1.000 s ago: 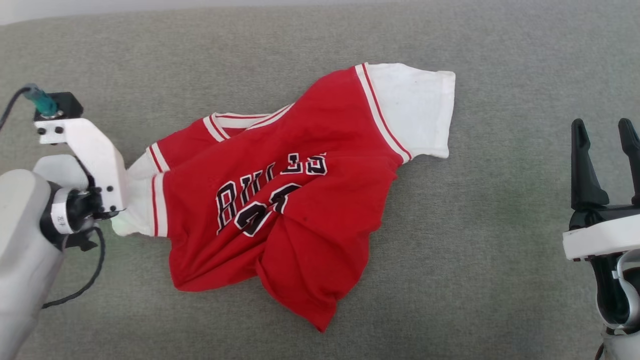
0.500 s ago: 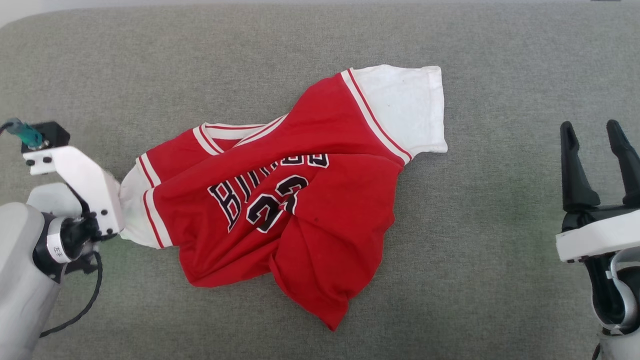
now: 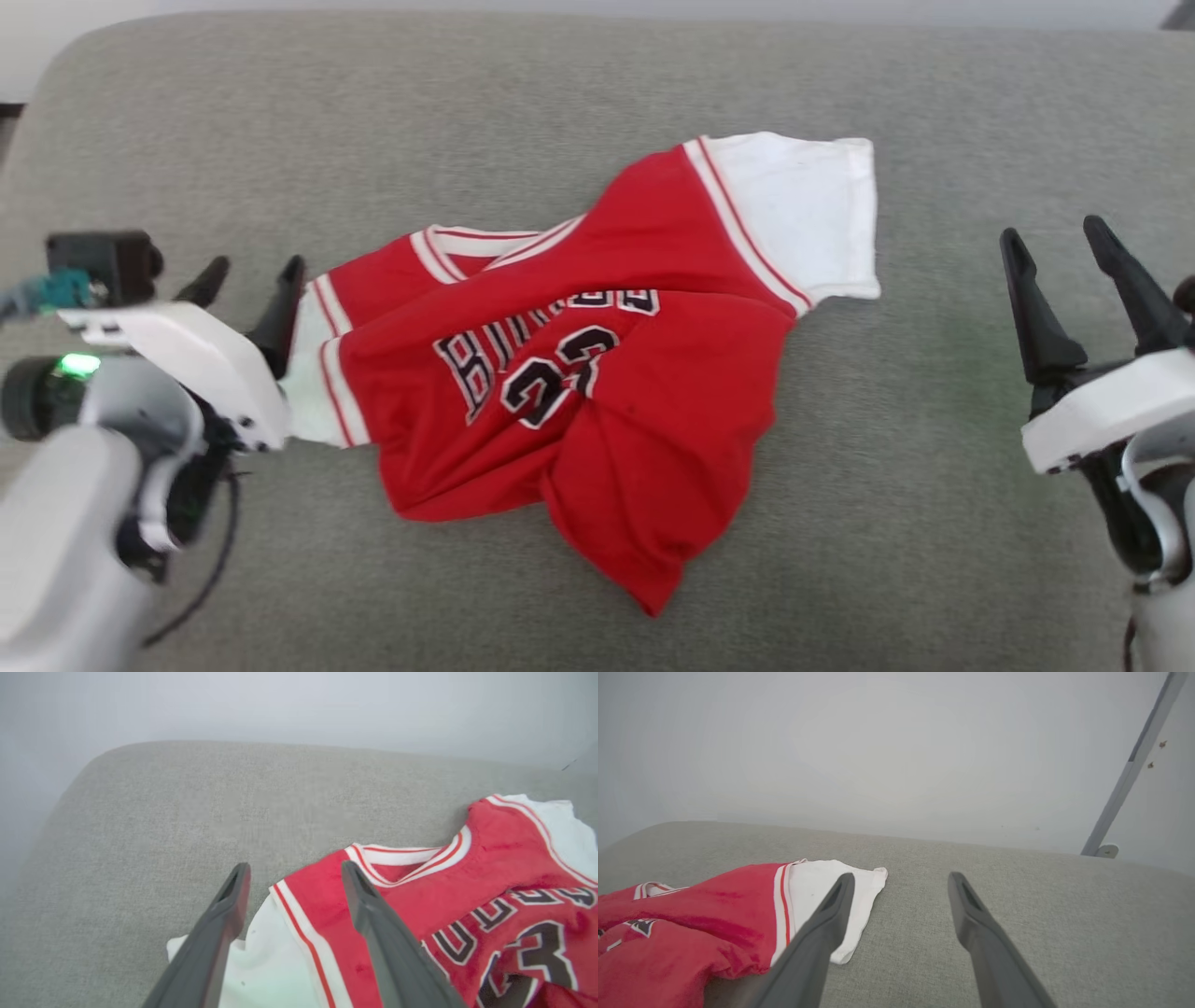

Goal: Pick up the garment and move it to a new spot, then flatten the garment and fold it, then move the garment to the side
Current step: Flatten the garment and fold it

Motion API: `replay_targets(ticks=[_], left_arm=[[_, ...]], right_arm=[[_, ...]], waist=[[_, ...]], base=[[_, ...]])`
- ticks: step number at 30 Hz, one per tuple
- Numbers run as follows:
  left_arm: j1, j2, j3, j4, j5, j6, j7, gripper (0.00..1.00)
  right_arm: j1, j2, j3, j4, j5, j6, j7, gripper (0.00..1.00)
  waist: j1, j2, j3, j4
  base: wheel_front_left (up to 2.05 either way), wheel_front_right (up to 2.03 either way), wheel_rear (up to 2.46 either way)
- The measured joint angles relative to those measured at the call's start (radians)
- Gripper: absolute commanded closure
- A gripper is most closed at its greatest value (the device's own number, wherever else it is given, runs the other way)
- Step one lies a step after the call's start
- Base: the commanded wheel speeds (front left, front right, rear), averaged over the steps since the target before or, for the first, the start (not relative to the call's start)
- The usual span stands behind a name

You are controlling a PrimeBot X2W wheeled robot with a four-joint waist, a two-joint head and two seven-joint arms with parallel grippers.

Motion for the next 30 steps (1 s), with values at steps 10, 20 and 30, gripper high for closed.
replay_targets(ticks=[10, 20, 30], left_arm=[[0.131, -0.087, -0.019, -0.132, 0.096, 0.002, -0.303, 0.00], [0.220, -0.199, -0.049, -0.139, 0.161, 0.001, -0.481, 0.00], [0.295, -0.332, 0.022, -0.144, 0.195, -0.041, -0.496, 0.00]], right_arm=[[-0.151, -0.136, 0.110, 0.195, 0.021, 0.000, 0.081, 0.00], [-0.318, -0.256, 0.249, 0.459, 0.114, 0.000, 0.229, 0.00], [-0.454, -0.313, 0.370, 0.633, 0.242, -0.001, 0.486, 0.00]], waist=[[0.0000, 0.0000, -0.001, 0.108], [0.0000, 0.0000, 0.016, 0.227], [0.0000, 0.0001, 0.054, 0.314]], base=[[0.00, 0.00, 0.00], [0.00, 0.00, 0.00], [0.00, 0.00, 0.00]])
